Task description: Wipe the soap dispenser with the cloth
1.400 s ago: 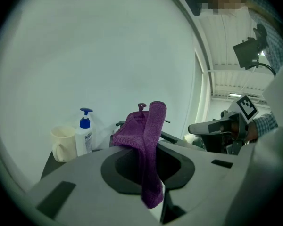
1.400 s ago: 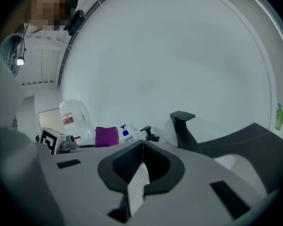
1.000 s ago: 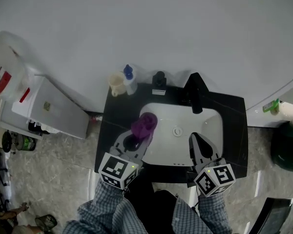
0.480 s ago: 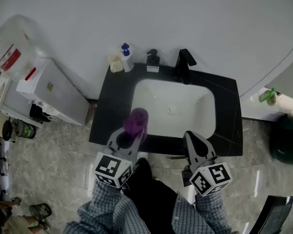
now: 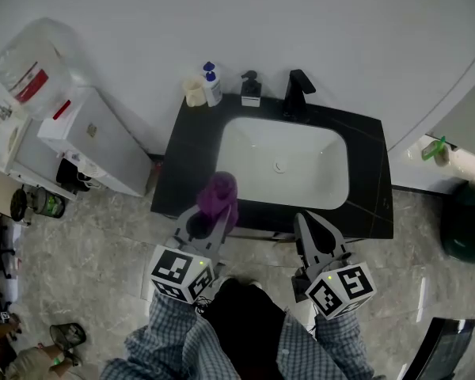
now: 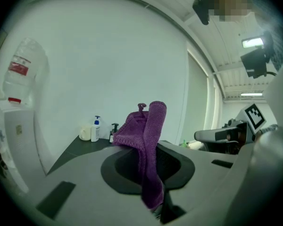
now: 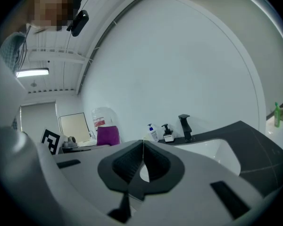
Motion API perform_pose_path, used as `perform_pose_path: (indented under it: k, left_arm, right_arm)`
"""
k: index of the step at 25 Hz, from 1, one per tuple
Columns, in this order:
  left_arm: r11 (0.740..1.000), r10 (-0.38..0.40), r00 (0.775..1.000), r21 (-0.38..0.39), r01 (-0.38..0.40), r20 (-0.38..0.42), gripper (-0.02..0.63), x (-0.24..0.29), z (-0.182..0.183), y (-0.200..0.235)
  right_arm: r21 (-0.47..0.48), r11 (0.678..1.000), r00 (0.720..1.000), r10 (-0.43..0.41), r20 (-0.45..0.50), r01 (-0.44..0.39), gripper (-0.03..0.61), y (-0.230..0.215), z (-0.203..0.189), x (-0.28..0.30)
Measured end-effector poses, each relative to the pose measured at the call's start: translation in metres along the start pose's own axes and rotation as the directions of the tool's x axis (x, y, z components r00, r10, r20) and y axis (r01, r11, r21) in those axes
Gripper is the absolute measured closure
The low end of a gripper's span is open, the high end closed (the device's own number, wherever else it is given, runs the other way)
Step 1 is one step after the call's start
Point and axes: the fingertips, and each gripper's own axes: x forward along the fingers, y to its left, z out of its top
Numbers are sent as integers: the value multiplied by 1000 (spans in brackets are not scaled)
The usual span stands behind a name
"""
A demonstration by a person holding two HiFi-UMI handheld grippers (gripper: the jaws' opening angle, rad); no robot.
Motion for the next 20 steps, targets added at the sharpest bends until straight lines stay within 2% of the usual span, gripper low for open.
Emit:
perform_pose_path:
  k: [2,7,14,20]
  left_arm:
    - [1000,6,1000,-27,-6,7,557,-5,4,0]
    - [1000,-23,1000,-4,23,9,557,-8,15,-2]
    - [997,-82,997,0,82,-12,557,-15,10,-5]
    - [997,-74,997,-9,74,-8,557,-23,10,4]
  right_arm:
    - [5,1000,1000,0,0,0,560,5,1,-3]
    - [9,1000,1000,4,6,-4,560,12,6,1]
    - [3,1000,1000,5,12,-5,560,26,7,10]
    - [4,1000,1000,-11,0,11,560,29,7,18]
